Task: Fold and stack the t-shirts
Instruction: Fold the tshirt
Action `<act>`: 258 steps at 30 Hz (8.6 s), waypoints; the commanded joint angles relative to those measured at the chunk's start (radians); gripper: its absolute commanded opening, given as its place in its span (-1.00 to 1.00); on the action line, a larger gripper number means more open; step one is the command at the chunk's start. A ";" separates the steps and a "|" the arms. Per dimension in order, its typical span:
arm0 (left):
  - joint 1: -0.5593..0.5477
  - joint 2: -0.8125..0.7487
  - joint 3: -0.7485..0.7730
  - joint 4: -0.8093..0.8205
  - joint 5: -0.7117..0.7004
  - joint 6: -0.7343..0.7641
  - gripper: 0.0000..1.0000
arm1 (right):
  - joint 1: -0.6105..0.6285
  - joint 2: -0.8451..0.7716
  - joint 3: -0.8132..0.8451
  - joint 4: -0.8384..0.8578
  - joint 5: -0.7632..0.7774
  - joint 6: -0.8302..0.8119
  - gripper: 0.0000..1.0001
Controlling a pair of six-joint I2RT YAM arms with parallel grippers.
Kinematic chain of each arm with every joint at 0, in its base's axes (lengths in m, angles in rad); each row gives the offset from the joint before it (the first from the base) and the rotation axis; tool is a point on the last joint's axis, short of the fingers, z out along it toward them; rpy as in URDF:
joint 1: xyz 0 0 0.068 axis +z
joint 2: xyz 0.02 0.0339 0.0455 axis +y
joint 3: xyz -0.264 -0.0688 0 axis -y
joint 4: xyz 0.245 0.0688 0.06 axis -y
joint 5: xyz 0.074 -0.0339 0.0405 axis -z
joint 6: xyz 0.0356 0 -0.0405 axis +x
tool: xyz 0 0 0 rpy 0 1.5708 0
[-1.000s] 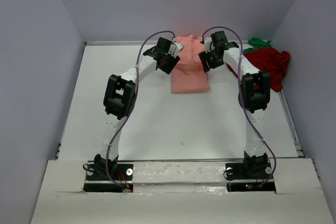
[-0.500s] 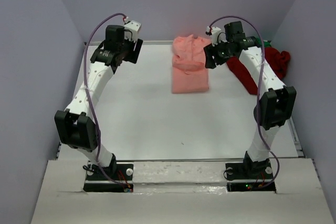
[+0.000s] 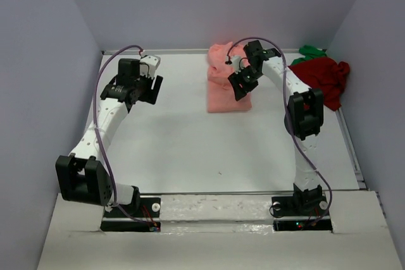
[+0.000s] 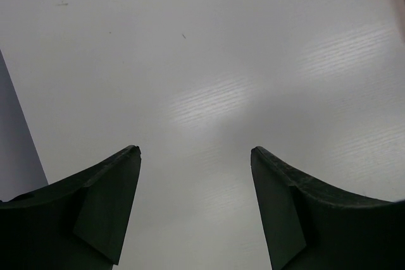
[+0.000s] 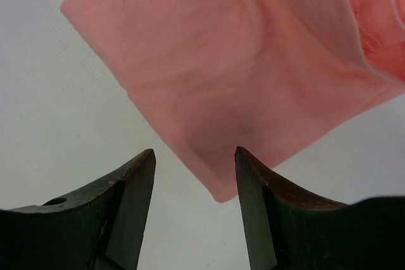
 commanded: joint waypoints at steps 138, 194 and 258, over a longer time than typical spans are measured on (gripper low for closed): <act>0.235 -0.245 -0.256 0.040 0.087 0.010 0.88 | 0.082 0.220 0.168 0.370 0.142 0.019 0.76; 0.241 -0.340 -0.302 0.033 0.194 0.009 0.94 | 0.278 0.044 -0.279 0.034 -0.162 -0.090 0.99; -0.309 0.127 -0.127 -0.470 0.665 0.407 0.36 | 0.092 -0.742 -0.885 0.059 -0.022 0.170 0.31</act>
